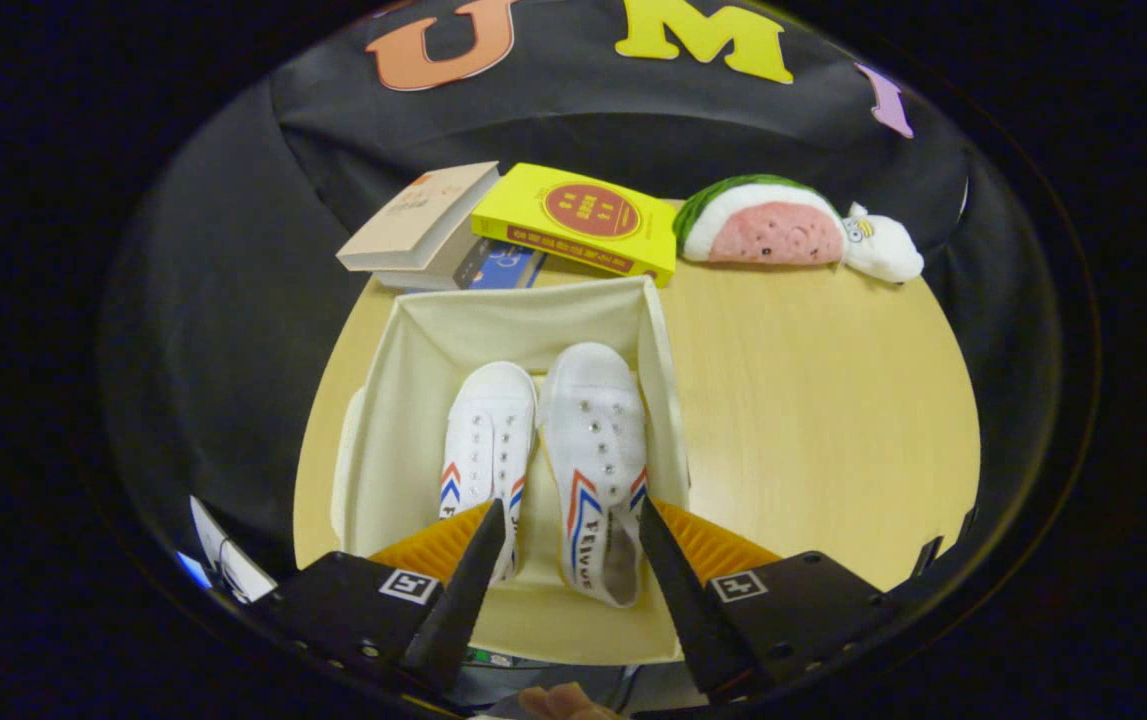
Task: Open the storage box then place both shoes into the box .Put the left shoe in first, then the right shoe, with the right side of both shoes facing outward in a uniform manner.
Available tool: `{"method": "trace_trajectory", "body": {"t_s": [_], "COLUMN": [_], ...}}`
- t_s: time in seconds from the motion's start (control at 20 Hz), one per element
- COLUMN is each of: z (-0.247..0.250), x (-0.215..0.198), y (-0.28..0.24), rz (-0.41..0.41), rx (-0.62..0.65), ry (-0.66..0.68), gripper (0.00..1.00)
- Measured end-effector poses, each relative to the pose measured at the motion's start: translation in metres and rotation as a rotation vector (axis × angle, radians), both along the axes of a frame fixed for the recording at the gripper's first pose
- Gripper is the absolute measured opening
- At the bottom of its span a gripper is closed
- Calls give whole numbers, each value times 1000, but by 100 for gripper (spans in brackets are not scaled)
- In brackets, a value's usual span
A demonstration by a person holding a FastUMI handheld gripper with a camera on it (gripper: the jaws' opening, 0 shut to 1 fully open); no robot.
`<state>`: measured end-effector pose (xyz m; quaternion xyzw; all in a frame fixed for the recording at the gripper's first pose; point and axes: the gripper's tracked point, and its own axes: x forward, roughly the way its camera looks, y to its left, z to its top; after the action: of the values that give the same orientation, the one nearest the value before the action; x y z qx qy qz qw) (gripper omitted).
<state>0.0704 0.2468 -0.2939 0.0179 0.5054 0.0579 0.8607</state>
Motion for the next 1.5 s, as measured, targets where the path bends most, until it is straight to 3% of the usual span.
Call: {"method": "trace_trajectory", "body": {"t_s": [0.35, 0.55, 0.95, 1.15, 1.5], "z": [96, 162, 268, 295, 300], "x": [-13, -27, -81, -107, -128], "y": [-50, -96, -176, -189, -216], "rz": [-33, -107, -208, -224, -227], "rx": [-16, 14, -53, 26, -27], "ry": [-256, -451, -769, -866, -965], "gripper": [92, 92, 96, 96, 96]}}
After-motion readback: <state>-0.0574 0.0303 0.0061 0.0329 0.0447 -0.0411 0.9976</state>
